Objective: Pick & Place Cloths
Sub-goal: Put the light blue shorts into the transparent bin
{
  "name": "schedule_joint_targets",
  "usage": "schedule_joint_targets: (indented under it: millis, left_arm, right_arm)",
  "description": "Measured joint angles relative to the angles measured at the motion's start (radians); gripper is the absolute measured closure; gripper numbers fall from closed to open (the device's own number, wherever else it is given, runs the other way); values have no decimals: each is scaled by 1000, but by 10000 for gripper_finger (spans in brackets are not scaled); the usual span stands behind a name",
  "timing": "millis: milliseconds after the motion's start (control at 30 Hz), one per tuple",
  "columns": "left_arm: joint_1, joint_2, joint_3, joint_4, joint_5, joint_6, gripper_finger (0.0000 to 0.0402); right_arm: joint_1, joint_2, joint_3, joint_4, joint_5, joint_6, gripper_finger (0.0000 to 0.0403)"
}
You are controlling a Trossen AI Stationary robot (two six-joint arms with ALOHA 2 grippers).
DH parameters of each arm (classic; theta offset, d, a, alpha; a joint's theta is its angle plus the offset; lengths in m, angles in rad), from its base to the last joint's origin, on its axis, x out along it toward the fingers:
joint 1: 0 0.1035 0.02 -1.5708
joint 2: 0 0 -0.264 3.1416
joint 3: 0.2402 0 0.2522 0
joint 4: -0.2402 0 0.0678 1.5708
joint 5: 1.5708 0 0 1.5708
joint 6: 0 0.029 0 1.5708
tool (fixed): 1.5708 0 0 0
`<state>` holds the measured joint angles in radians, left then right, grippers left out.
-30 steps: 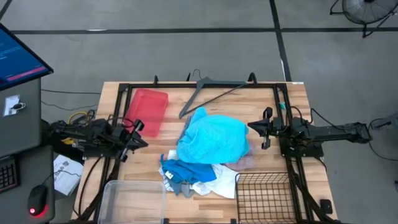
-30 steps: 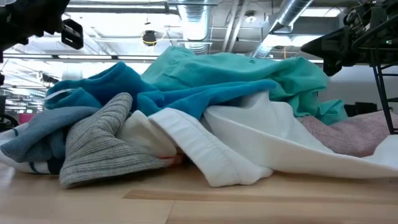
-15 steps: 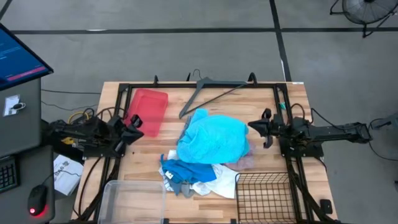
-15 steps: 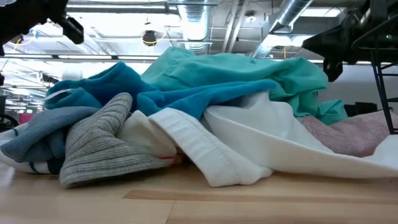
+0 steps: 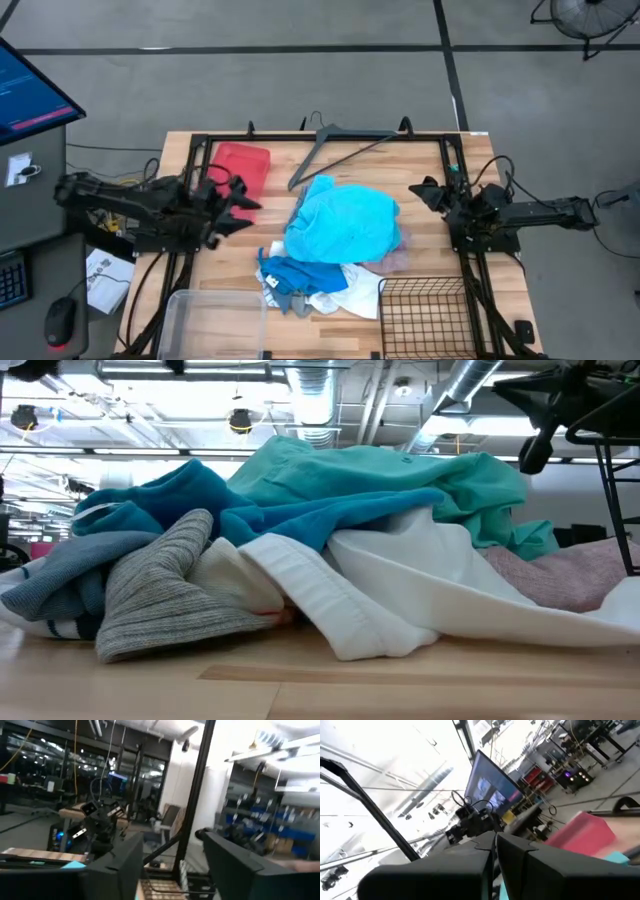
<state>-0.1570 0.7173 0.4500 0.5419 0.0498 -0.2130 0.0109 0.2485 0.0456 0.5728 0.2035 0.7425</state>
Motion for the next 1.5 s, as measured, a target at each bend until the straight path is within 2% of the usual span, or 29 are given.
schedule_joint_targets:
  millis: [100, 267, 400, 500, 567, 867, 933, 1033, 1100, 1400, 1500]
  left_arm:
    - [0, 181, 136, -41, 0, 82, 169]
    - [1, 431, 410, -346, -14, 283, 146]
    - [1, 588, 599, -573, -97, 429, 138]
    - [1, 674, 698, -638, -151, 493, 133]
    - [7, 719, 739, -644, -151, 524, 130]
    - [70, 843, 784, -655, -148, 583, 98]
    - [100, 867, 784, -655, -109, 577, 91]
    - [138, 900, 784, -655, -17, 516, 84]
    - [151, 918, 784, -655, 10, 473, 83]
    - [133, 1003, 784, -654, 45, 462, 82]
    - [129, 1040, 784, -652, 3, 463, 82]
  right_arm:
    - [0, -1, 1, 4, 0, -6, 386]
    - [3, 0, 2, -22, -1, -12, 386]
    - [16, 0, 2, -38, -20, 0, 386]
    - [16, 0, 2, -43, -21, 1, 386]
    - [16, 0, 3, -44, -22, 0, 386]
    - [16, 0, 4, -164, -23, -16, 383]
    - [16, 0, 4, -212, -23, -16, 373]
    - [16, 0, 4, -249, -23, -11, 349]
    - [16, 0, 4, -250, -23, -9, 329]
    - [16, 0, 5, -247, -24, -64, 229]
    - [16, 0, 5, -247, -24, -62, 201]
